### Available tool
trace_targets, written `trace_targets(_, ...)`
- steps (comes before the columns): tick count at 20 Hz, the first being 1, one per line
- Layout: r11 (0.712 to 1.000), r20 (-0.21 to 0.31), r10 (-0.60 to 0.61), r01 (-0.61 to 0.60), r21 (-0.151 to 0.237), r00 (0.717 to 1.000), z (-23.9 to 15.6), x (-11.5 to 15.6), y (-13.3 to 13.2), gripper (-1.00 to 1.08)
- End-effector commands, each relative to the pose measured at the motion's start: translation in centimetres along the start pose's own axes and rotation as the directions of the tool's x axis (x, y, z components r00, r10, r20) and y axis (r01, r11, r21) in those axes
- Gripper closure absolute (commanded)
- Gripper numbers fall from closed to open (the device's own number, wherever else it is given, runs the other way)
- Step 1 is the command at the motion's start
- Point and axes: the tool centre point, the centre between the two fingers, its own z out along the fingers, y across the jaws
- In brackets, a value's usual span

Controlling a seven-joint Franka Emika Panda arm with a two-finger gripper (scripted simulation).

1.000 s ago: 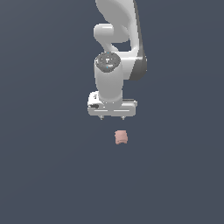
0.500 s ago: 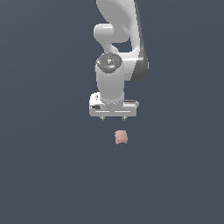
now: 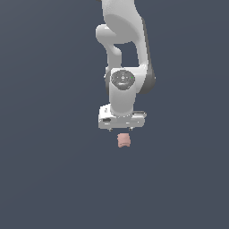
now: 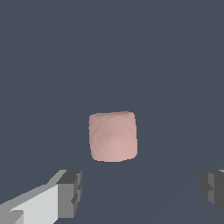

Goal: Pick up the object and move it to a goal position.

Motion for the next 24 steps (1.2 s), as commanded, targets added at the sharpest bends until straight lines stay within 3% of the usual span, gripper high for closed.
trace_targets(1,1.000,-0.009,-0.026,0.026,-0.009,1.000,1.4,0.5,-0.8,-0.92)
trace_targets(15,0.998,-0.020,-0.065,0.065,-0.021,0.998,4.1,1.2,-1.9,-0.92)
trace_targets(24,0.997,-0.022,-0.068,0.067,-0.023,0.997,8.2,1.2,-1.9,-0.92)
